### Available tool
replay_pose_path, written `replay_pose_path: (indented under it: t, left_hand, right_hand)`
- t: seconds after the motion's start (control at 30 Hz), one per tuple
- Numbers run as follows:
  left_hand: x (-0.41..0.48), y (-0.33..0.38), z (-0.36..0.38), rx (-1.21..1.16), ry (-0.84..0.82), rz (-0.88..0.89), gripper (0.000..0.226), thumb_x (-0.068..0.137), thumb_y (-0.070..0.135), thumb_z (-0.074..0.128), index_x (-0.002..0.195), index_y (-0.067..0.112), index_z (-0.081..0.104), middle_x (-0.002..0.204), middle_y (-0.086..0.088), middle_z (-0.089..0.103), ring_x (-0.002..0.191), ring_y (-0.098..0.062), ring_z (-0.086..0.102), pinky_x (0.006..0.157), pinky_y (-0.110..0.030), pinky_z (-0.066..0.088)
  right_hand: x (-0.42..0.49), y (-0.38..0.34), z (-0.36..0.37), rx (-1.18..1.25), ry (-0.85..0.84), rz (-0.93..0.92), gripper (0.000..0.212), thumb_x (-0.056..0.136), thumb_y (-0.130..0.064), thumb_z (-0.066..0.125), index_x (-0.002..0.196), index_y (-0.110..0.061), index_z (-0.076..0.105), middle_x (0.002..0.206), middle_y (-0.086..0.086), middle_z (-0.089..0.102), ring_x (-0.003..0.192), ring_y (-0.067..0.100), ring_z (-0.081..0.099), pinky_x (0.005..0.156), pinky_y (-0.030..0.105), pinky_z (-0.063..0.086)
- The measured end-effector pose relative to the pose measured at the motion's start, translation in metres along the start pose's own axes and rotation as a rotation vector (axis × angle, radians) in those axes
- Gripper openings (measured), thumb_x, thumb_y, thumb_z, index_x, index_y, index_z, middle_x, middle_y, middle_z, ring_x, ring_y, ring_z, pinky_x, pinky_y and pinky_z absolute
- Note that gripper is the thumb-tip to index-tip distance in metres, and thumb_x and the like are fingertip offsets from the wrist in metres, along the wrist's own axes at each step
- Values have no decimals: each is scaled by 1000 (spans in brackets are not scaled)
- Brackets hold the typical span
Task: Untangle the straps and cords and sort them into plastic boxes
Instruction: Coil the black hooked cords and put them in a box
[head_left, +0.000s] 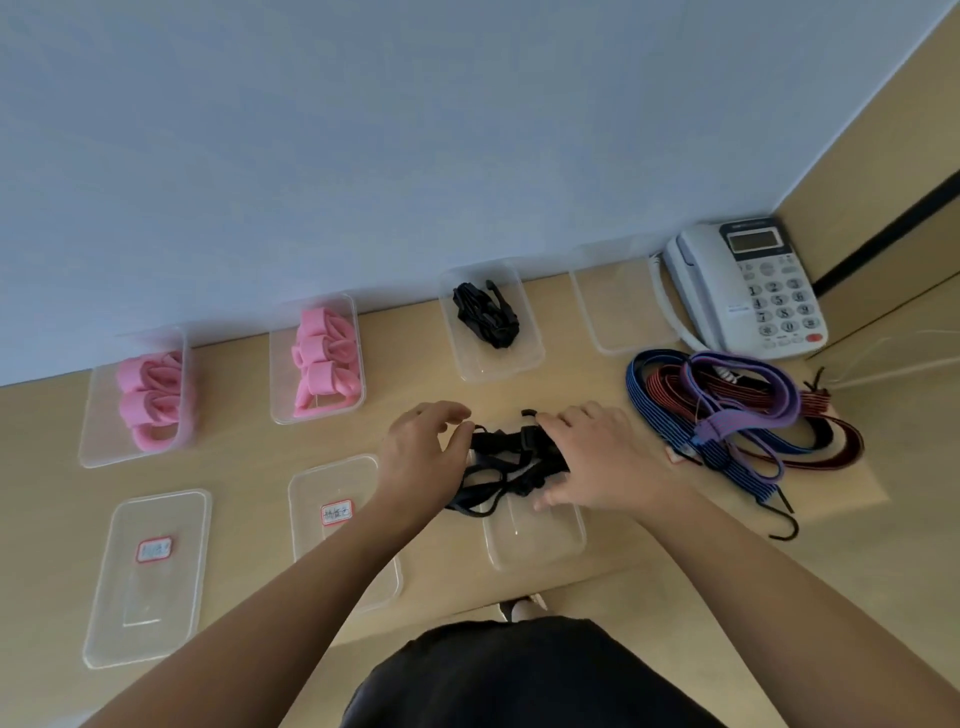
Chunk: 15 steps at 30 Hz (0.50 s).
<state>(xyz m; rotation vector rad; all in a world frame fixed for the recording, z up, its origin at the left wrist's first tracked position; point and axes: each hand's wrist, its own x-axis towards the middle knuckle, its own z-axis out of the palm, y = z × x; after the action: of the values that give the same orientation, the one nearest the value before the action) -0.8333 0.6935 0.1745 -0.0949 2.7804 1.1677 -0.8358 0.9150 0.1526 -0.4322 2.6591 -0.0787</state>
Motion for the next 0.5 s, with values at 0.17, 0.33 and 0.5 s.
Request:
replay_pose_path:
  t: [0.17, 0.33, 0.5]
  left_hand:
    - [-24, 1, -16, -6, -30, -2, 19, 98, 18, 63, 114, 18, 75, 111, 1, 72, 101, -17, 65, 92, -36, 52]
    - [-41, 5, -56, -30, -224, 68, 48, 89, 12, 71, 134, 26, 63, 130, 4, 63, 117, -15, 57, 100, -37, 51]
    - [-75, 34, -93, -269, -286, 146, 64, 72, 26, 63, 136, 29, 58, 138, 8, 57, 130, -11, 50, 107, -38, 47]
  right_hand:
    - [-20, -21, 5, 109, 200, 57, 41, 89, -21, 61, 130, -20, 54, 109, 1, 63, 105, 24, 54, 90, 38, 44]
    - [-52, -42, -31, 566, 357, 52, 41, 84, 0, 59, 120, -19, 63, 107, 0, 65, 98, 18, 59, 80, 23, 43]
    - [-92, -80, -94, 727, 534, -14, 40, 85, 2, 59, 109, -27, 71, 90, -15, 65, 86, 0, 62, 71, 5, 43]
